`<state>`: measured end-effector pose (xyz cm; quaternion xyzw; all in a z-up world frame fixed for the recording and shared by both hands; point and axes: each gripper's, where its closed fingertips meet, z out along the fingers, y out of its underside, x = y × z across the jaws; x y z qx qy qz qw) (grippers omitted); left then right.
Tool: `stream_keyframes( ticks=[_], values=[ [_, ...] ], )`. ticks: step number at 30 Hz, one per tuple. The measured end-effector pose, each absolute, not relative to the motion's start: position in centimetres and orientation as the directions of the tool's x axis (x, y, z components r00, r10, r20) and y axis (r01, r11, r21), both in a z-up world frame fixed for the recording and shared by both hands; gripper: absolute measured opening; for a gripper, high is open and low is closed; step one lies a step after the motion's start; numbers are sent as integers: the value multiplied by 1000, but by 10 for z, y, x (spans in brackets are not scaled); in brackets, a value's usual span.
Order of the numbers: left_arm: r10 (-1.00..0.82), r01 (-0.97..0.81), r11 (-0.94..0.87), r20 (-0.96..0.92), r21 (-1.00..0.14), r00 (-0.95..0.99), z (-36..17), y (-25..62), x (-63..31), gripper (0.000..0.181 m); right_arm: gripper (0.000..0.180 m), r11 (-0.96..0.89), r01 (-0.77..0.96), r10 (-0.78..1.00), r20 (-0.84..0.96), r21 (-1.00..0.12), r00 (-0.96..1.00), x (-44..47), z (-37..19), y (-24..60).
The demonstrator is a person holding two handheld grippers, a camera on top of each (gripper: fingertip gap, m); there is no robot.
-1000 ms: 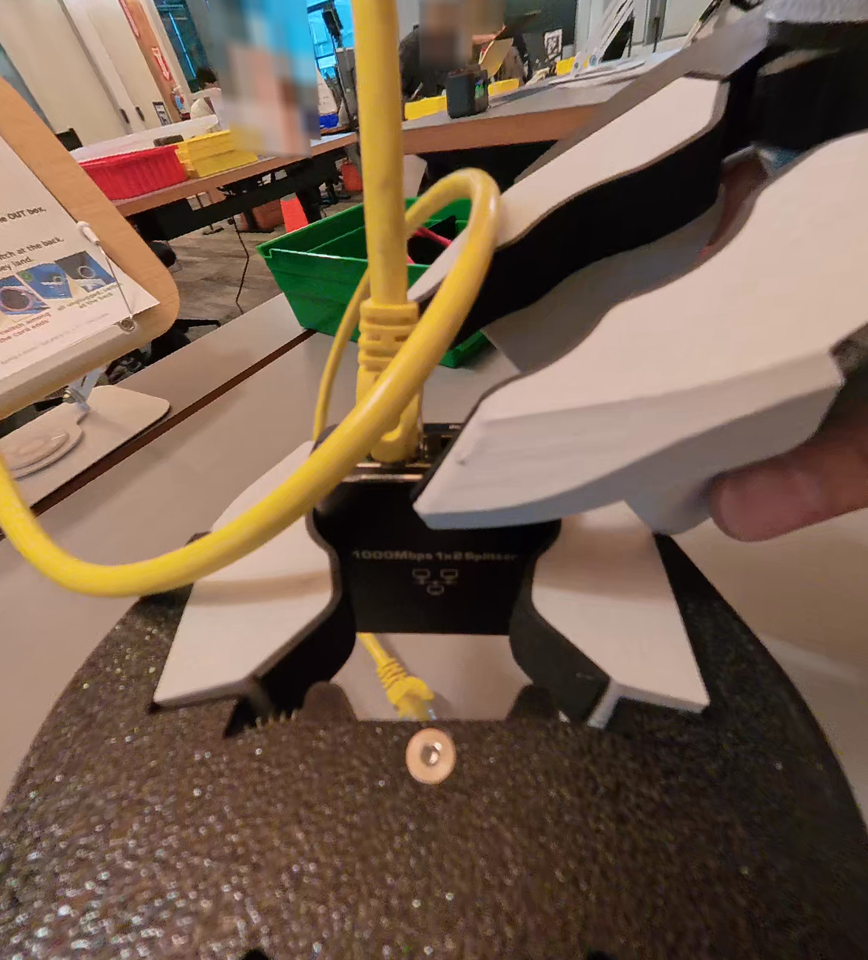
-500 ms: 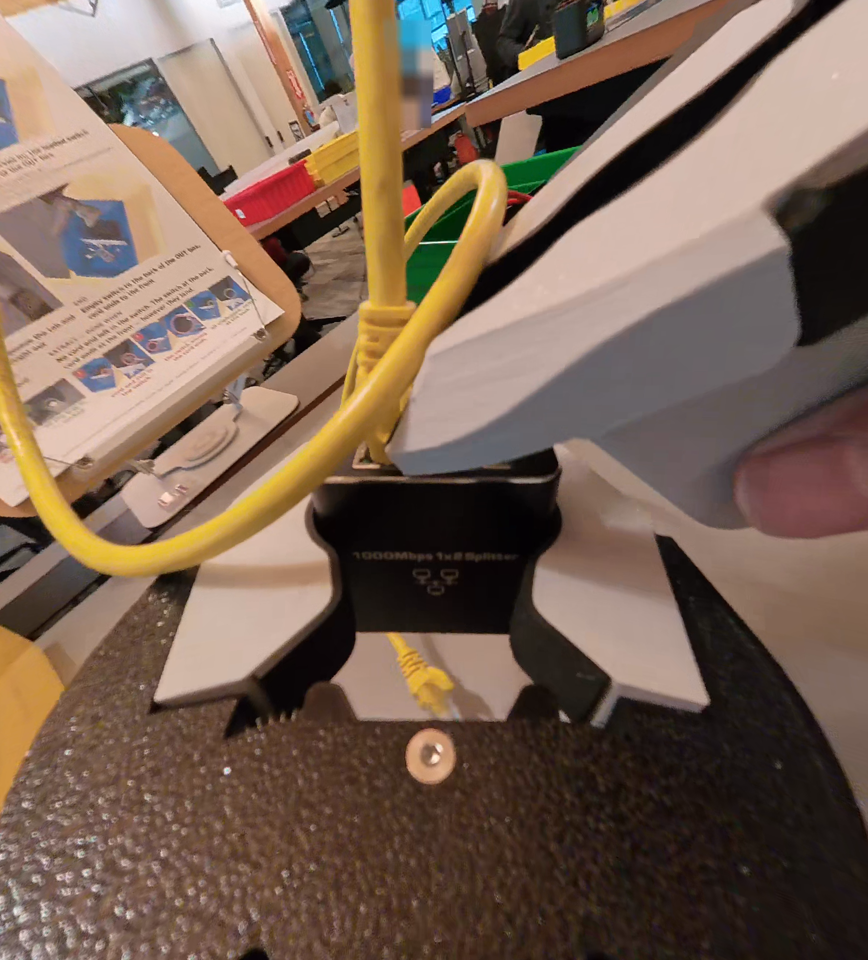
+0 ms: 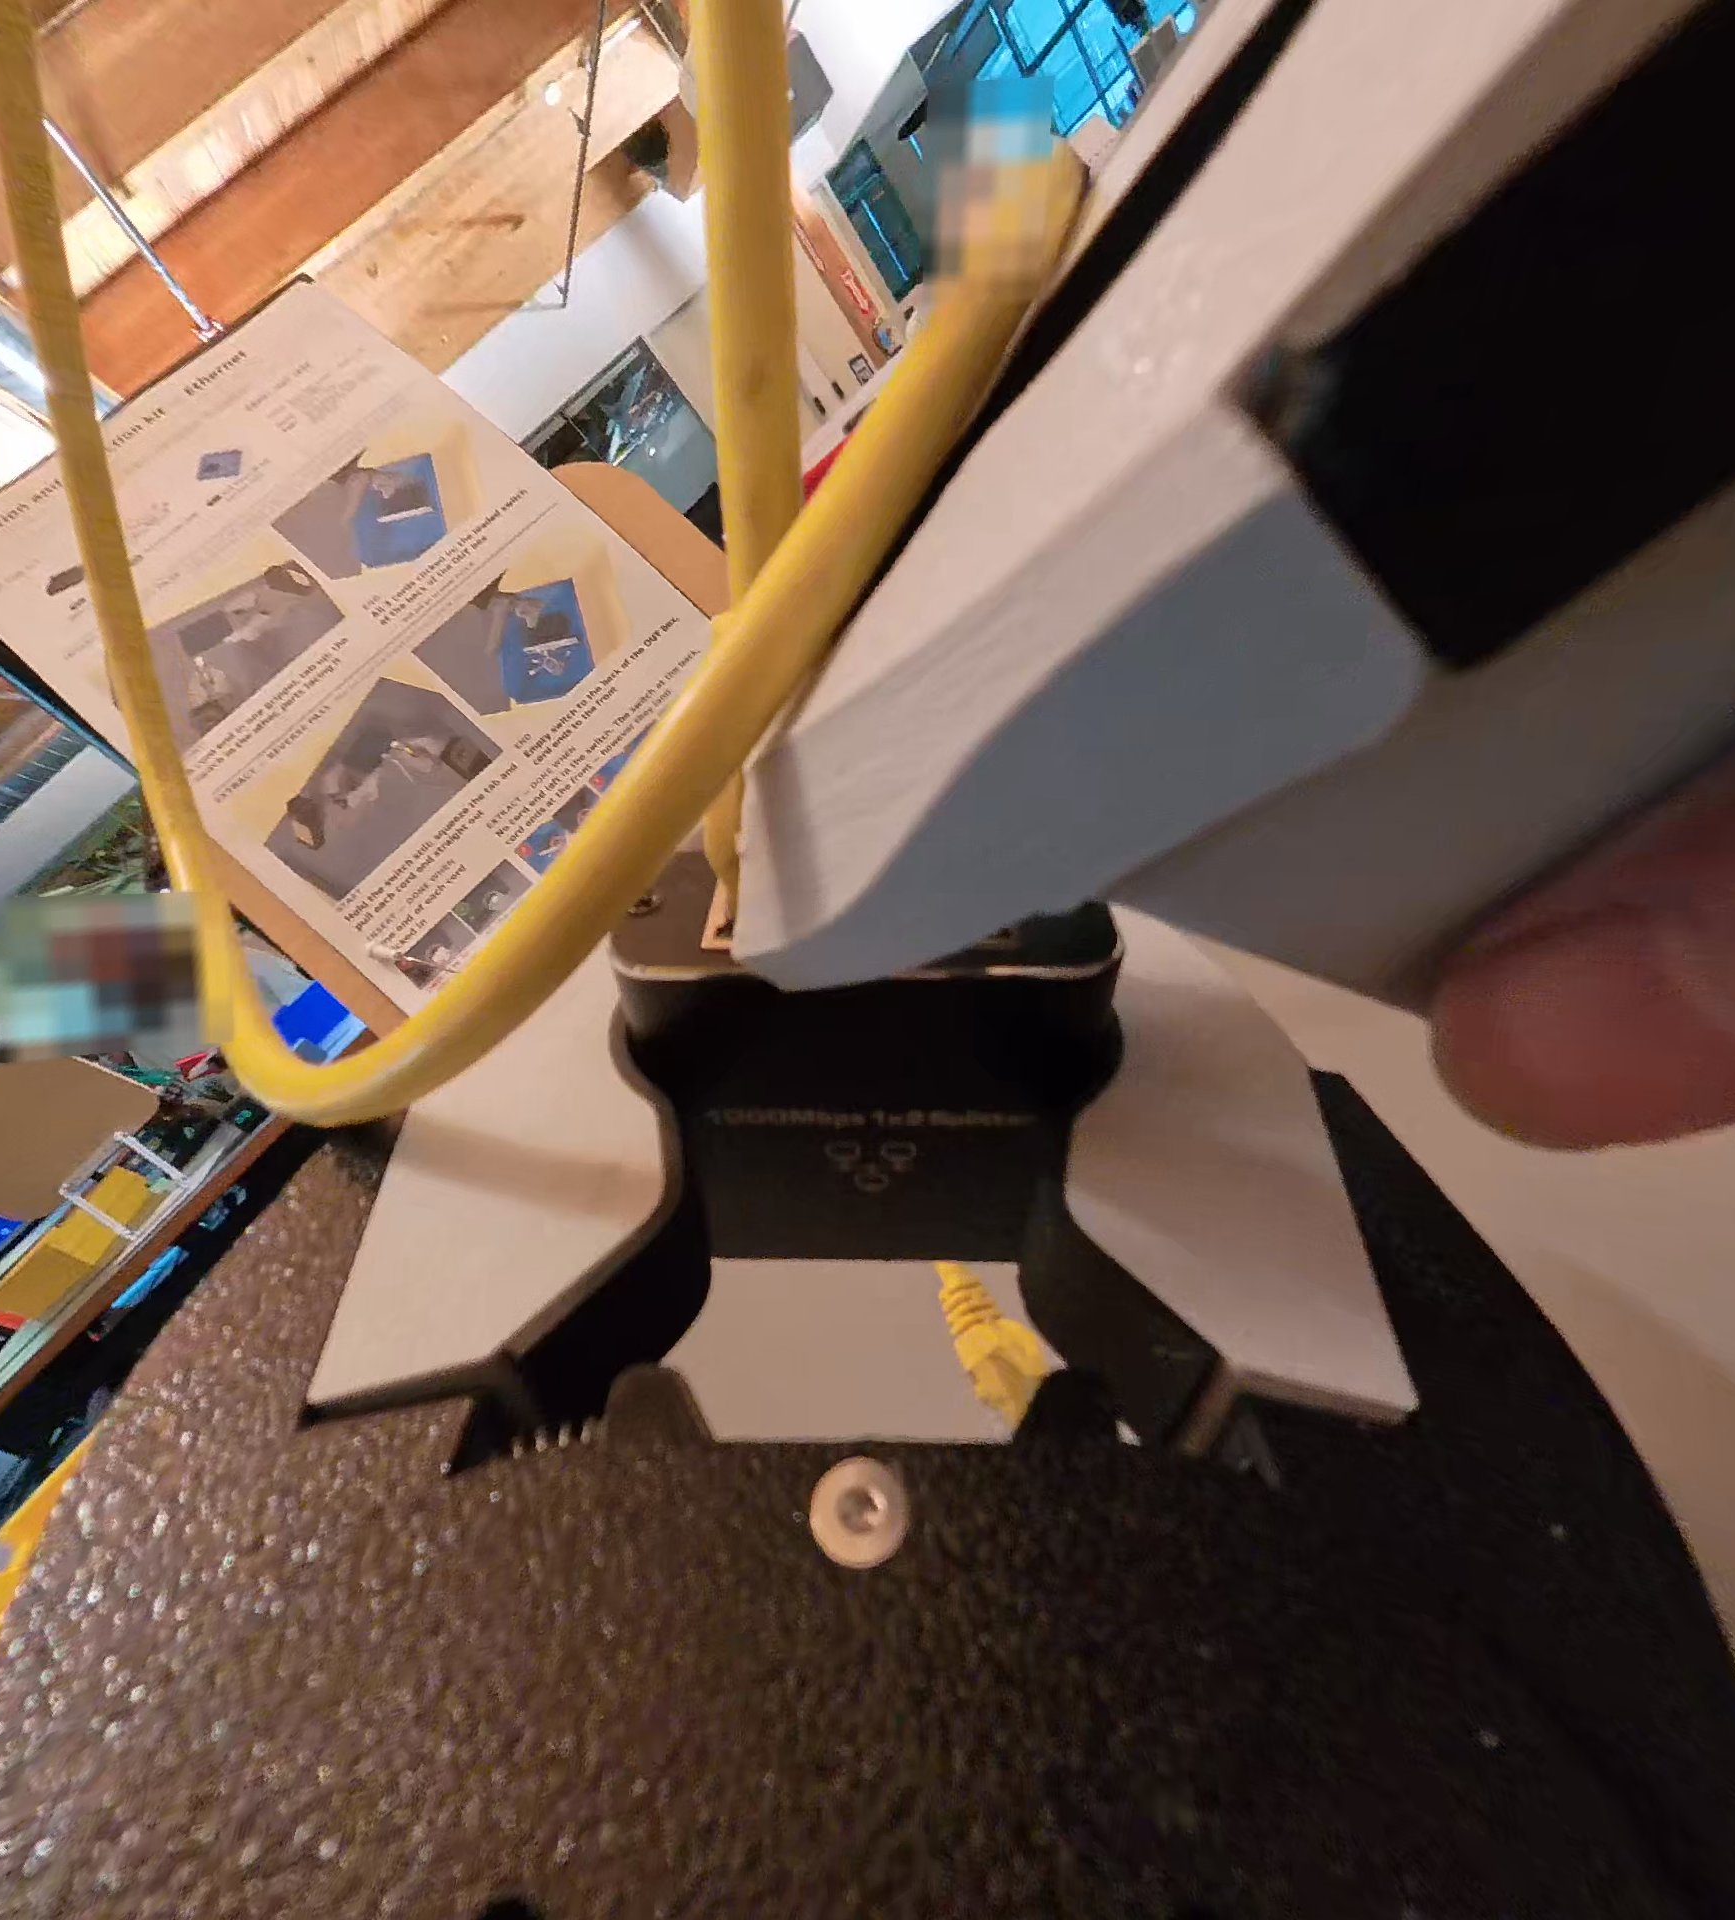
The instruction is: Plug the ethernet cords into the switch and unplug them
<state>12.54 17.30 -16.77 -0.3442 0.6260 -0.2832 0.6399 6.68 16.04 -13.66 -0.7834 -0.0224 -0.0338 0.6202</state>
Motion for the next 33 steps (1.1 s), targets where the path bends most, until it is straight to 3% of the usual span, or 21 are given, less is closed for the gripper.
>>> stream_keyframes(
  ticks=[14,25,33],
  values=[
    [-836,-89,547,-548,-832,-24,-183,169,131,74,14,-270,154,15,156,-951,988,72,-147,164],
    [-919,-110,343,-310,-933,-243,-202,148,136,74,15,-321,-89,47,-109,-943,993,89,-158,162],
    [-894,-63,373,-341,-926,-291,-201,136,134,74,15,-183,-364,85,-384,-913,920,94,-158,150]
  ],
)
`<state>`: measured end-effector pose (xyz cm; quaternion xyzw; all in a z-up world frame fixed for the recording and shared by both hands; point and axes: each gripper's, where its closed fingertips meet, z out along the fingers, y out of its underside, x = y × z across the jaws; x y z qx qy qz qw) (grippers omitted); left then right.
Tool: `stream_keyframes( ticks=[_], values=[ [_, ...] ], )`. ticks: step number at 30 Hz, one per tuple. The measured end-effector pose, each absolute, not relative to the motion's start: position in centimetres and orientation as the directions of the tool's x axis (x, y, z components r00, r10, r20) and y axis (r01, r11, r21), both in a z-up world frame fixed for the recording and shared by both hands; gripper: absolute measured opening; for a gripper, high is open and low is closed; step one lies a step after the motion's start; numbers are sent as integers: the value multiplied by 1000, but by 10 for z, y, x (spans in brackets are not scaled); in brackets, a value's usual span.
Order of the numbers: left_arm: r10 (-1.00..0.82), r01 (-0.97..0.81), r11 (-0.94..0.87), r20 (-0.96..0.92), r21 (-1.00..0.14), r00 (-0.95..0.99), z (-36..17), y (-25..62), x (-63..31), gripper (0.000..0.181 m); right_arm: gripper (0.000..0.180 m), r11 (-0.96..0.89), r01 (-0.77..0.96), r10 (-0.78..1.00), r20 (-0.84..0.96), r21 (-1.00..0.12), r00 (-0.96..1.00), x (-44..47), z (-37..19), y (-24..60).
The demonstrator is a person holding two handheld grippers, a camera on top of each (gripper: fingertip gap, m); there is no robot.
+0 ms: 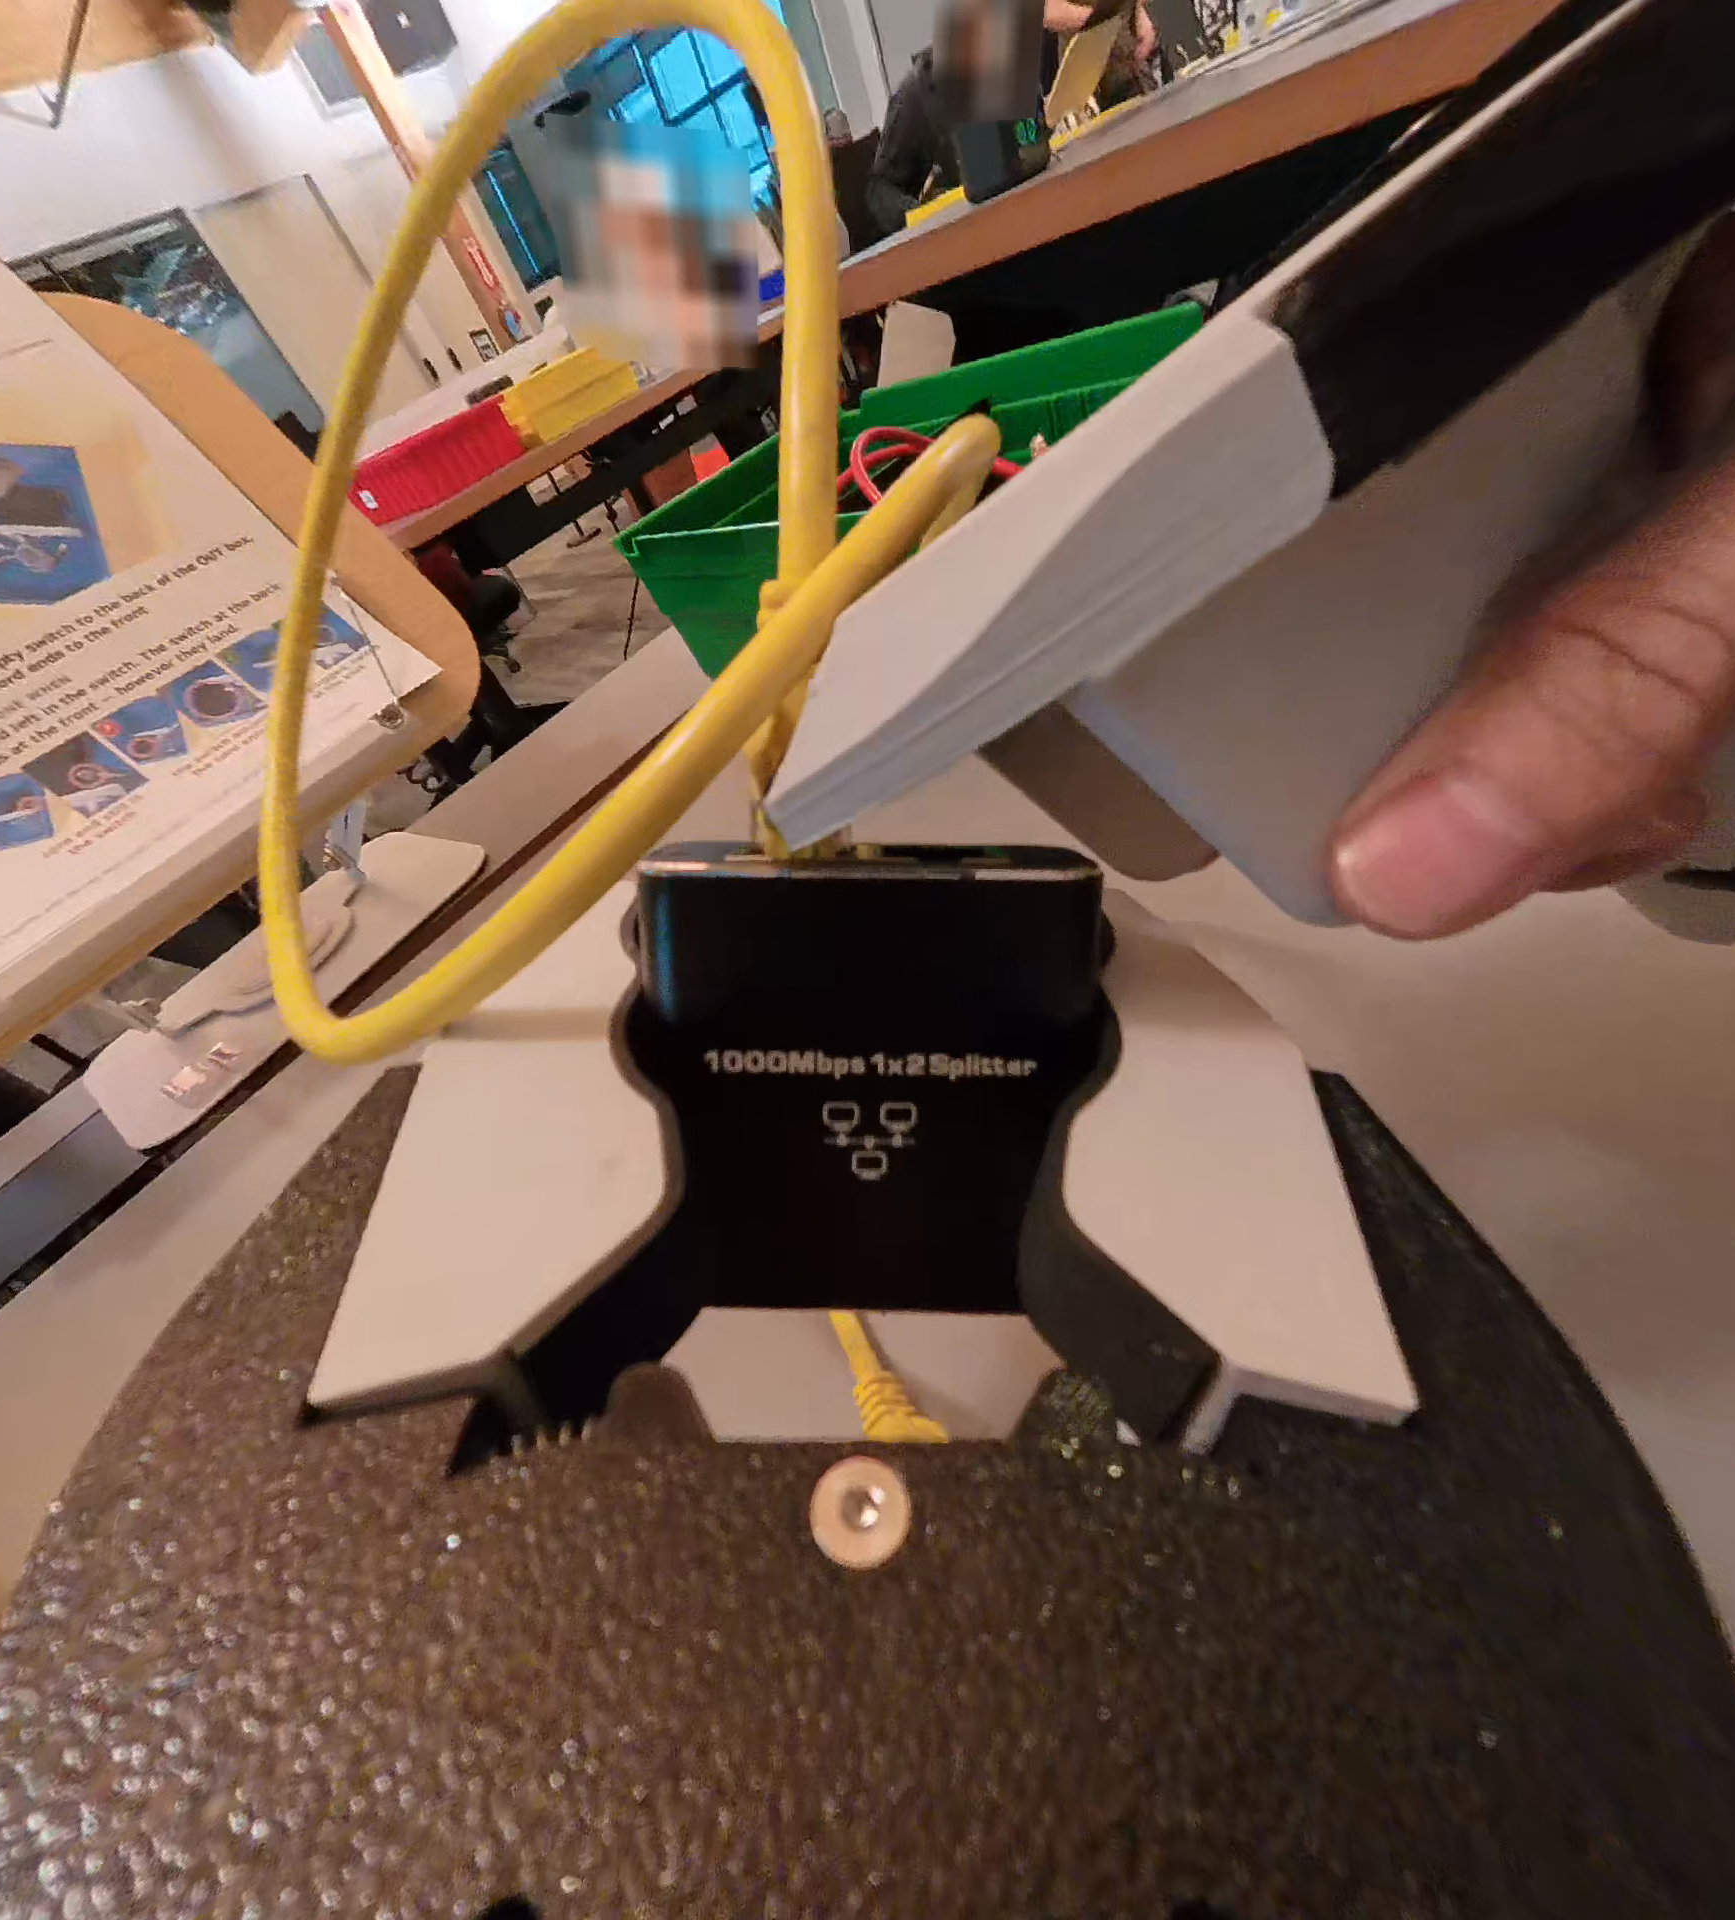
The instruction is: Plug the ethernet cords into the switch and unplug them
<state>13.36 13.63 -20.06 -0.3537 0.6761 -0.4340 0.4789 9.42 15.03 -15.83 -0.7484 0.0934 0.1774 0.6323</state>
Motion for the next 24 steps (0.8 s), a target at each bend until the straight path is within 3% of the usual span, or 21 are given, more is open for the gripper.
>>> stream_keyframes(
  ticks=[7,16,20,24],
  values=[
    [-848,76,447,-449,-891,-282,-183,133,125,75,15,-126,-475,156,-490,-871,857,88,-148,145],
    [-753,207,525,-564,-826,-340,-163,134,105,76,14,-116,-691,265,-693,-713,671,80,-137,143],
    [-727,225,383,-443,-896,-525,-156,123,88,77,15,-124,-745,298,-741,-656,602,79,-132,143],
    [-725,247,318,-403,-915,-559,-150,125,82,75,15,-115,-775,313,-763,-622,566,78,-130,144]
  ],
)
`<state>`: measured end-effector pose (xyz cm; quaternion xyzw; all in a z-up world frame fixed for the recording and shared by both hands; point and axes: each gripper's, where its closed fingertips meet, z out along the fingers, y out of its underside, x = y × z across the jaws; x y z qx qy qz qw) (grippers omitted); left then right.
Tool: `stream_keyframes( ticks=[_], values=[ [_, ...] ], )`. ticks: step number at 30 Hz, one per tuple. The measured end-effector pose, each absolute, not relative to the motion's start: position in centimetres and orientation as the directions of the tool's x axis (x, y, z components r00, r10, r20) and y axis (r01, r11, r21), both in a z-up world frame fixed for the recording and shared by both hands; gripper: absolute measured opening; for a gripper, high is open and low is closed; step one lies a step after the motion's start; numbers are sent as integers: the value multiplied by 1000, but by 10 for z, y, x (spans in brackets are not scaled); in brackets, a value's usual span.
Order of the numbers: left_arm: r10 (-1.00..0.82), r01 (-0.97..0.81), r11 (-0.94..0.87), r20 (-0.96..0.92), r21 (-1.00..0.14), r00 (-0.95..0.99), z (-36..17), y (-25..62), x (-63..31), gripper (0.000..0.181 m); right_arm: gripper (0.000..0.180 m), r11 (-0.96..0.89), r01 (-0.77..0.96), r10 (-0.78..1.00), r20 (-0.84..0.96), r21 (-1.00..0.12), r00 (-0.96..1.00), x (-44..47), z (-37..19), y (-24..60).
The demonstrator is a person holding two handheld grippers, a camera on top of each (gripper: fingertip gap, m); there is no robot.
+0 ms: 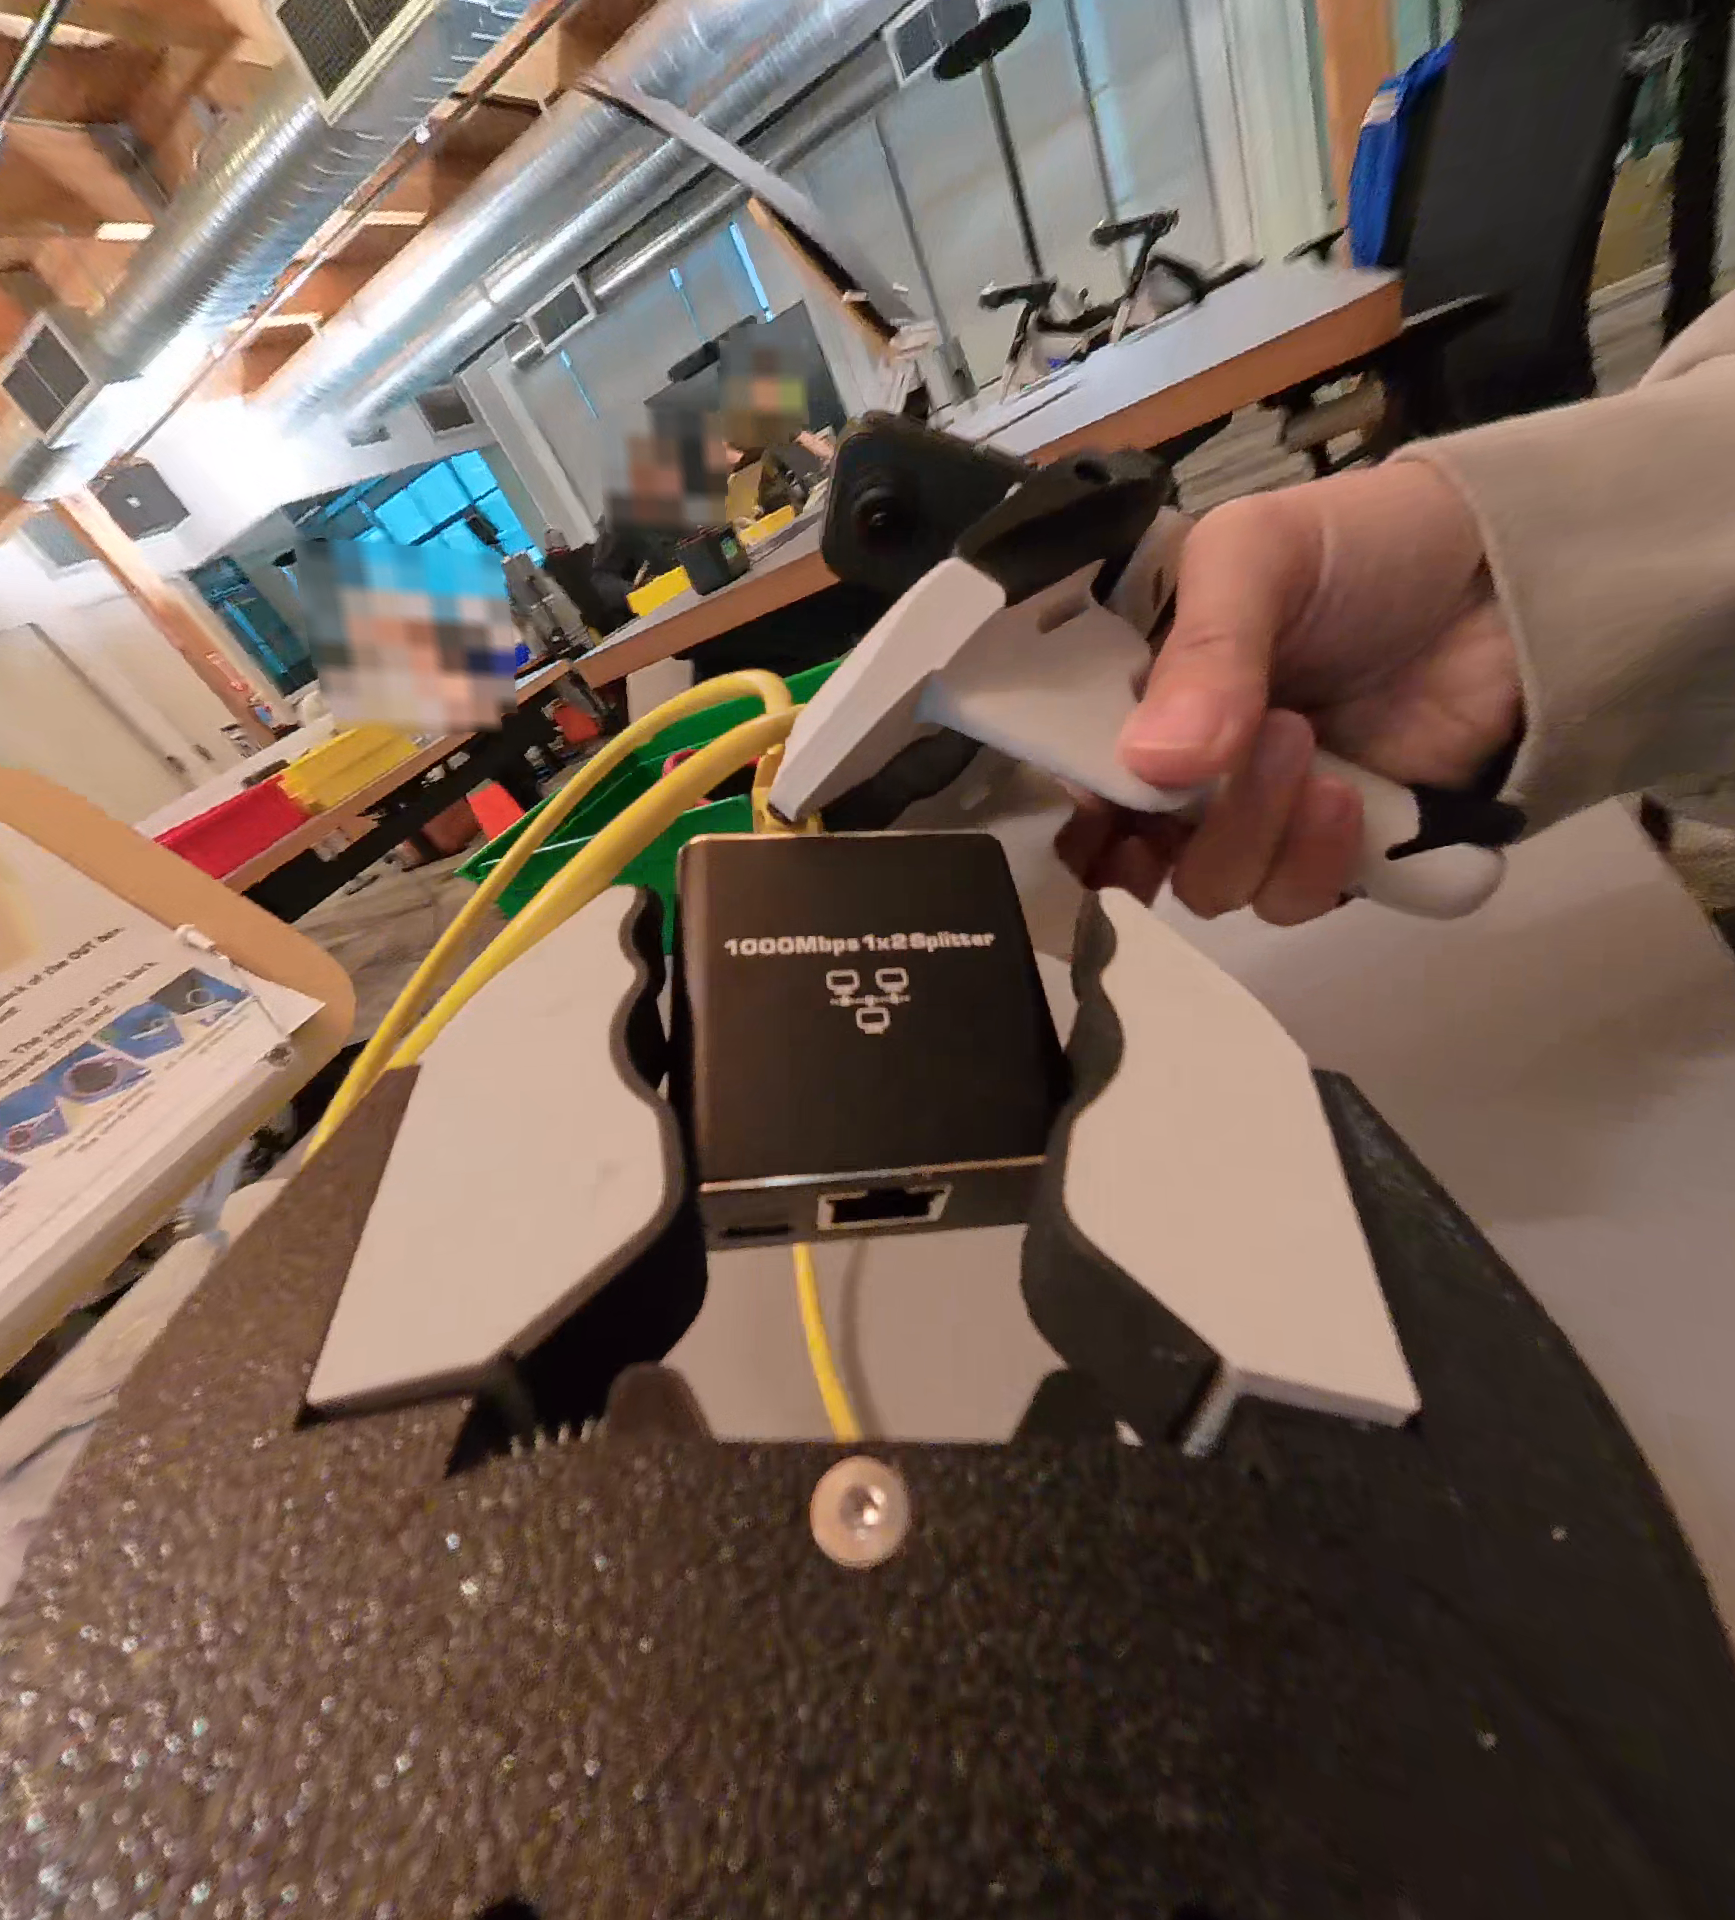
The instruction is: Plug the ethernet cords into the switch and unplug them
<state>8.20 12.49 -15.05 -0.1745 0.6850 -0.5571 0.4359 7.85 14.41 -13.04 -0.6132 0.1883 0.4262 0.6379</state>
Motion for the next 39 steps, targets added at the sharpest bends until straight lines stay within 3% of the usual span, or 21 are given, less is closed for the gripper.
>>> stream_keyframes(
  ticks=[4,12,16,29,39],
  values=[
    [-743,253,346,-428,-904,-515,-151,128,86,75,14,-65,-808,316,-780,-586,541,82,-129,143],
    [-817,307,223,-349,-925,-459,-137,131,89,76,14,37,-926,404,-842,-375,357,93,-123,138],
    [-816,310,257,-378,-915,-438,-141,132,90,74,14,39,-938,426,-843,-345,328,92,-119,134],
    [-794,245,182,-289,-952,-535,-141,122,88,77,14,63,-907,372,-834,-416,408,93,-122,132],
    [-799,226,296,-371,-928,-473,-149,121,94,77,14,57,-876,324,-821,-480,471,93,-125,132]
  ],
)
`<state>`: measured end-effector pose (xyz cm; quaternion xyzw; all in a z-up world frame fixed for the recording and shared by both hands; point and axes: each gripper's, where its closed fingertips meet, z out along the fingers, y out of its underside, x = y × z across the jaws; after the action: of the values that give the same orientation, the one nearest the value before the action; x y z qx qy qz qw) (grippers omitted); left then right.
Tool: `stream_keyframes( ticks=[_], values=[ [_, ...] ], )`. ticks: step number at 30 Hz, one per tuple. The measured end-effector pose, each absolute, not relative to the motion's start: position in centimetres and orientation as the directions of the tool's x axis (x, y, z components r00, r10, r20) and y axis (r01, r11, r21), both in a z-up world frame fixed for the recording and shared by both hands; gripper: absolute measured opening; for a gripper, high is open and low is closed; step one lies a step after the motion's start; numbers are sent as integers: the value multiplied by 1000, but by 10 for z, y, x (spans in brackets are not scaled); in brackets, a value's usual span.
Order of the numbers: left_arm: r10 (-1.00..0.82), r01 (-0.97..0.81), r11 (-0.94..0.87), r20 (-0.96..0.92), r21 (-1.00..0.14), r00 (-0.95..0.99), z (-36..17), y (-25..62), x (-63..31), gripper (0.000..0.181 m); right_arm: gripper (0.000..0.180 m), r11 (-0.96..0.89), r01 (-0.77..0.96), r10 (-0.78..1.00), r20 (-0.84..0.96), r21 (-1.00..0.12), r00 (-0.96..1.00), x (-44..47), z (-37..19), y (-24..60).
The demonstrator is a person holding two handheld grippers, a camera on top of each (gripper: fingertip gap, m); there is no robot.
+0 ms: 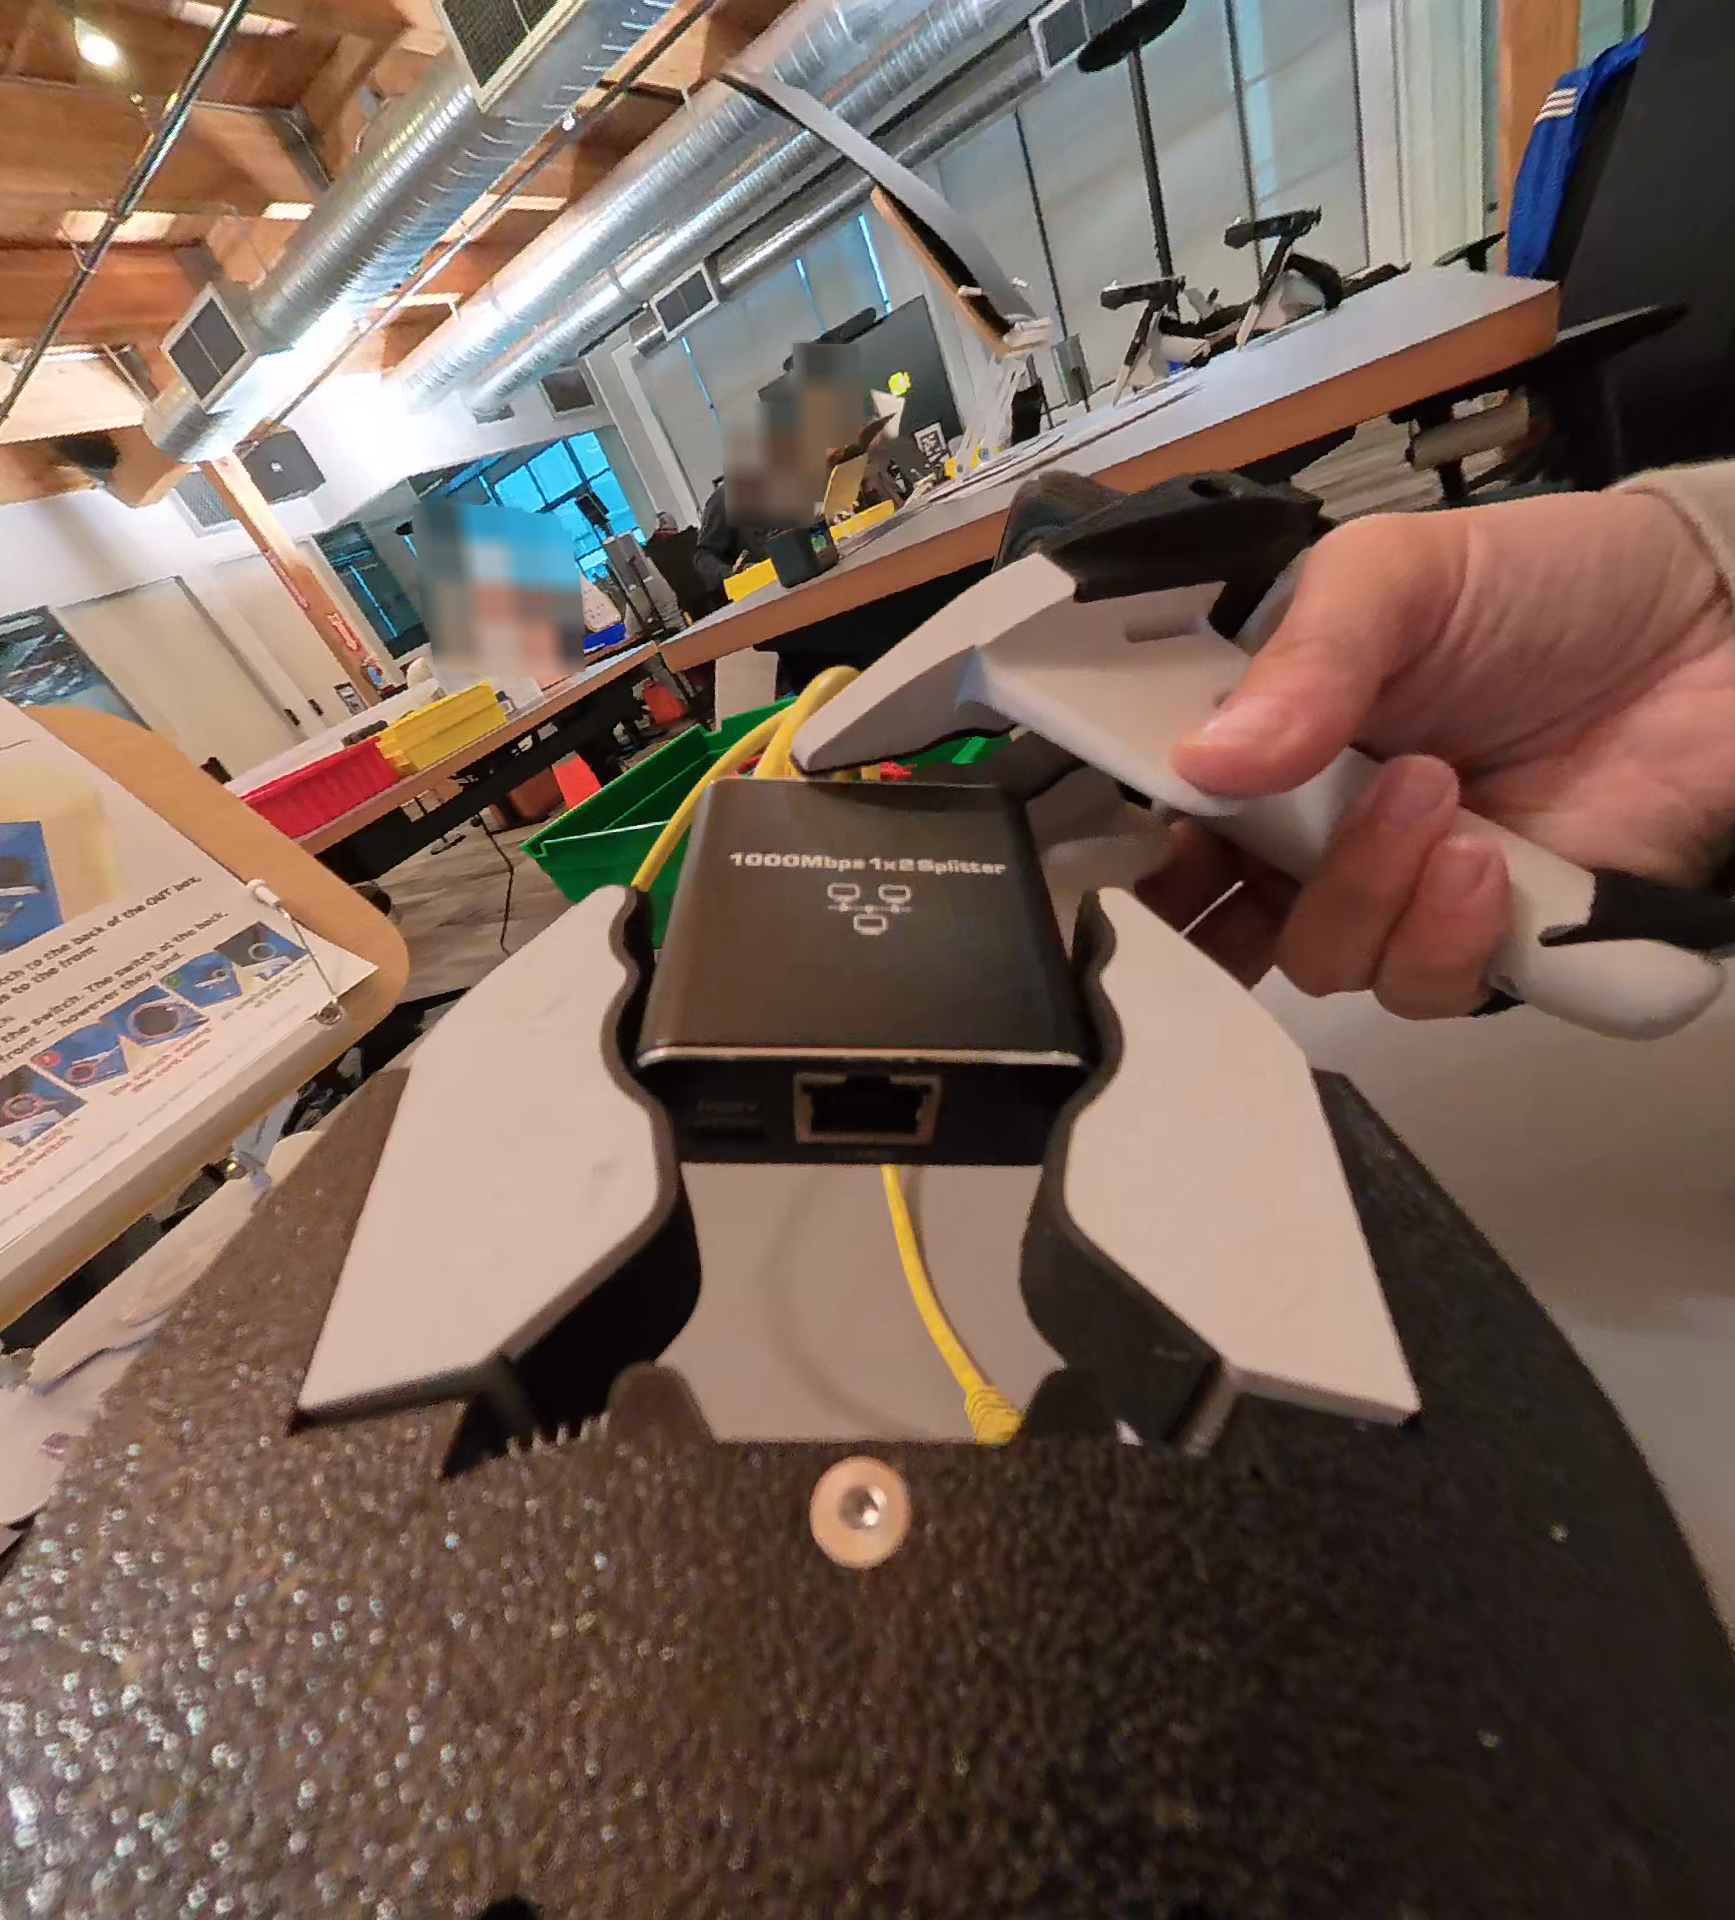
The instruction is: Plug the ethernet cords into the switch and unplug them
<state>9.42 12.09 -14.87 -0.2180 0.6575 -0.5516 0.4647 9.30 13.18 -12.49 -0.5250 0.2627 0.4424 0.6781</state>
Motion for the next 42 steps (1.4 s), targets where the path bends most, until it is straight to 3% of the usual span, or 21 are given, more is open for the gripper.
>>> stream_keyframes(
  ticks=[9,19,35,42],
  values=[
    [-815,154,258,-300,-954,-496,-156,120,100,76,14,95,-833,258,-794,-546,550,98,-129,131],
    [-805,186,333,-381,-925,-455,-157,124,100,76,14,112,-867,247,-831,-486,498,99,-131,133],
    [-811,137,362,-384,-922,-442,-167,127,105,75,16,127,-881,207,-856,-456,473,106,-142,137],
    [-828,122,354,-372,-927,-419,-170,128,109,75,14,177,-902,228,-875,-394,427,110,-143,139]
  ],
)
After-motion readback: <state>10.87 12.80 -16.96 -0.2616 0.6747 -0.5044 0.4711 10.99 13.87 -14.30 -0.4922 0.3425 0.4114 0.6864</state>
